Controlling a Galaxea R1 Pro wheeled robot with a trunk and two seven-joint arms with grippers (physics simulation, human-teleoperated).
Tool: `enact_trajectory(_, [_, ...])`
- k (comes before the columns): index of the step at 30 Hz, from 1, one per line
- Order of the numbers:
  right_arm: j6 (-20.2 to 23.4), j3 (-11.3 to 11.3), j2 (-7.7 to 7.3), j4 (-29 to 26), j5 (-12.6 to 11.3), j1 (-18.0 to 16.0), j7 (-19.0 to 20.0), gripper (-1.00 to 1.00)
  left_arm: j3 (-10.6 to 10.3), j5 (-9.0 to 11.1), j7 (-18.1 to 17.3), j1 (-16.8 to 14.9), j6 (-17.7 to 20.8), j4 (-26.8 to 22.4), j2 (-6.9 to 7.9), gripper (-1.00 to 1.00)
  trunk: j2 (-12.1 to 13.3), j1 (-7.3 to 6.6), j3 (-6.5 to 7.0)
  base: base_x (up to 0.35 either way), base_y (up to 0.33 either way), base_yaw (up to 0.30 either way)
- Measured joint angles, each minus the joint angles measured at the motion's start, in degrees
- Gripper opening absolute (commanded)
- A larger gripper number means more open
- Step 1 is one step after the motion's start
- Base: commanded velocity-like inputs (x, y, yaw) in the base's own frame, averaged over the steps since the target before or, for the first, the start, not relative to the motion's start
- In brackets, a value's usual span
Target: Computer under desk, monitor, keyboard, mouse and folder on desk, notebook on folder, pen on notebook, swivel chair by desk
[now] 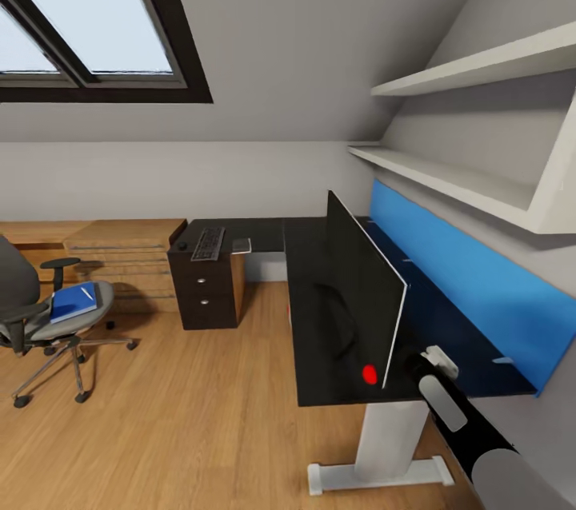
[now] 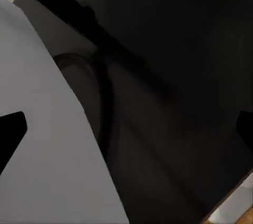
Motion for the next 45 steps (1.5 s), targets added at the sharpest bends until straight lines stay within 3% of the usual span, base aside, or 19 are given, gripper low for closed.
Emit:
enact_trajectory(6, [-0.61, -0.11, 1.70, -0.01, 1.68, 0.00, 0.15, 1.00, 0.03, 0.00, 0.01, 0.00, 0.01, 0.00, 0.03, 1.00, 0.00, 0.00, 0.00, 0.008, 0.018, 0.000])
enact_trajectory(21, [-3.56, -0.16, 4.26, -1.61, 2.30, -0.01, 0.91, 1.00, 0.04, -0.01, 0.09, 0.02, 0.02, -0.05, 0.04, 1.00, -0.01, 0.01, 0.00, 0.000, 0.001, 0.169])
enact_trajectory(45, [-4.16, -0.17, 4.38, -1.36, 2.36, -0.01, 0.90, 1.00, 0.03, -0.01, 0.10, 0.02, 0.05, -0.03, 0.01, 1.00, -0.01, 0.01, 0.00, 0.000, 0.000, 0.267])
